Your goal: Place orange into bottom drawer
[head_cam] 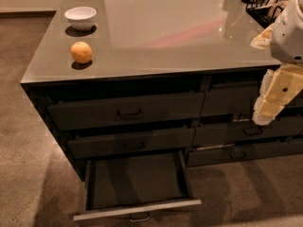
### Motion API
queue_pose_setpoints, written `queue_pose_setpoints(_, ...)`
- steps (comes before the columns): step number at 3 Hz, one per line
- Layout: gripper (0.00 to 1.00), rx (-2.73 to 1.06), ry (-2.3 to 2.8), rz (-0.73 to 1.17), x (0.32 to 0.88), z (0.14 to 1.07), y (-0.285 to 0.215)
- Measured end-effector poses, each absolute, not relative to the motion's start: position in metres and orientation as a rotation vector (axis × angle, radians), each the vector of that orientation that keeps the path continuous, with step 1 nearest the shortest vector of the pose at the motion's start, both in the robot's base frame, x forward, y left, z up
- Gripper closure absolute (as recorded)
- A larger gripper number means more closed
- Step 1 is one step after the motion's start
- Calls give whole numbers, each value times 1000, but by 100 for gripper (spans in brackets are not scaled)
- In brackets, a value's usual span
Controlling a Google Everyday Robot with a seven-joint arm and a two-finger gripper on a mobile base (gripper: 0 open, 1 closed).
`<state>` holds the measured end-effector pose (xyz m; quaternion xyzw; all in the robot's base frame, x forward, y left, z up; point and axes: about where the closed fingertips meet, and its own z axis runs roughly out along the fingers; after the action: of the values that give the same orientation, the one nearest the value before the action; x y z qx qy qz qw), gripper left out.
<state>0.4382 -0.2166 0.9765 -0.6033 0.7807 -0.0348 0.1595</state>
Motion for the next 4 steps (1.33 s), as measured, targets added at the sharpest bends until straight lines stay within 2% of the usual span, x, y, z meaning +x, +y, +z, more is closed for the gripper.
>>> queue_pose_setpoints(2,0,-1737,2185,-78,445,976,-204)
queue_pose_setpoints(3,0,-1790,2040,32,501,970,-139)
queue_pose_setpoints(4,0,-1851,1888,131,568,966,-41)
